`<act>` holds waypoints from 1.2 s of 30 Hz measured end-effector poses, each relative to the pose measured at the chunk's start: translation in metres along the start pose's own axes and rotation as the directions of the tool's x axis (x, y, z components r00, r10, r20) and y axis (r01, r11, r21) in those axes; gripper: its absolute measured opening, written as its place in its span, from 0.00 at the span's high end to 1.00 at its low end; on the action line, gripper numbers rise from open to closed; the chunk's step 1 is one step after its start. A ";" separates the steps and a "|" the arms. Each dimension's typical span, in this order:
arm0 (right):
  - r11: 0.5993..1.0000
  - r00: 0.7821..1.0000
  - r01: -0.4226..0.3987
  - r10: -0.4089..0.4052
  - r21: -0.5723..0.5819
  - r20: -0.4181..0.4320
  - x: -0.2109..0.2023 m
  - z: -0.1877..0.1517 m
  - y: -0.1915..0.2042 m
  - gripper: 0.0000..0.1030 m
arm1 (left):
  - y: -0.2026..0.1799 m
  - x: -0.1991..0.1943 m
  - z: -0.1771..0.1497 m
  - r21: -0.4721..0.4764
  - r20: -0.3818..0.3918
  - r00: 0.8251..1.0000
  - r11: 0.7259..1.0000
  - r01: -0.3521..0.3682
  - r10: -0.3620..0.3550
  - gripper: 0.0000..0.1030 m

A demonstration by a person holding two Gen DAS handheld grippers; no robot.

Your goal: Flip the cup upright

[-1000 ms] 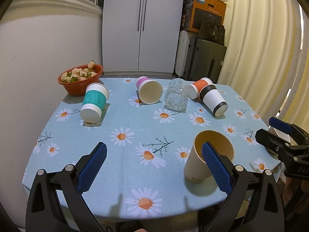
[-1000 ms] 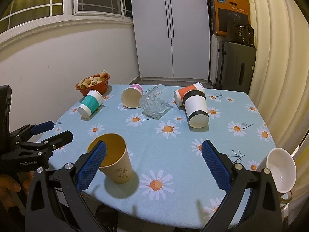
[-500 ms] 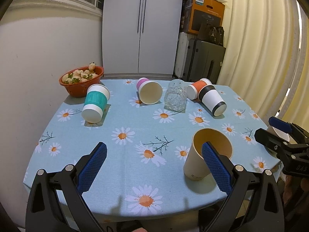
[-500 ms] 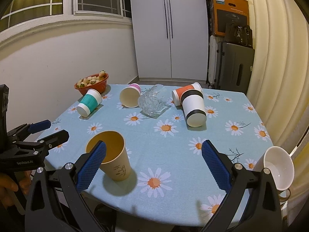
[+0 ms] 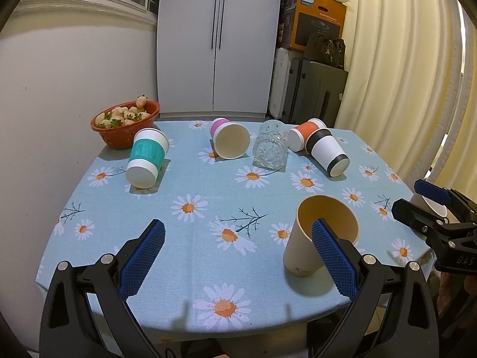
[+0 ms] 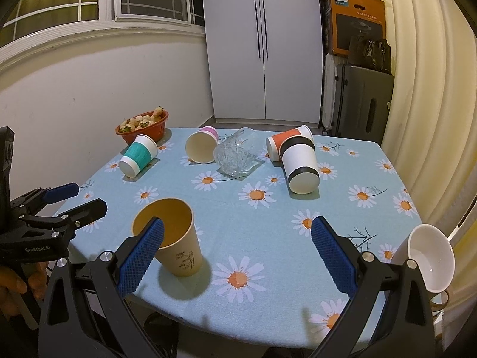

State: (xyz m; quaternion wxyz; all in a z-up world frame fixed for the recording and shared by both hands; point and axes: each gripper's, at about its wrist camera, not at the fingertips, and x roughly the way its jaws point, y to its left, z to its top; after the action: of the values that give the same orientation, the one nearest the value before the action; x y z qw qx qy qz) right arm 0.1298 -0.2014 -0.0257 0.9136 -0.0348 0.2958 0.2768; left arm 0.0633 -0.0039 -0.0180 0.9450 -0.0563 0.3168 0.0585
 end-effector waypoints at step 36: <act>0.998 1.000 0.015 -0.015 -0.061 -0.004 0.004 -0.004 0.011 0.05 | 0.000 0.001 -0.002 0.002 -0.012 1.000 1.000 0.005 -0.005 0.07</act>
State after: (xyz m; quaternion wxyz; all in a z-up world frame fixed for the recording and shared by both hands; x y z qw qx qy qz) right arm 0.1247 -0.1915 -0.0298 0.9136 -0.0653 0.2889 0.2786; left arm 0.0634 -0.0039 -0.0202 0.9433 -0.0564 0.3224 0.0555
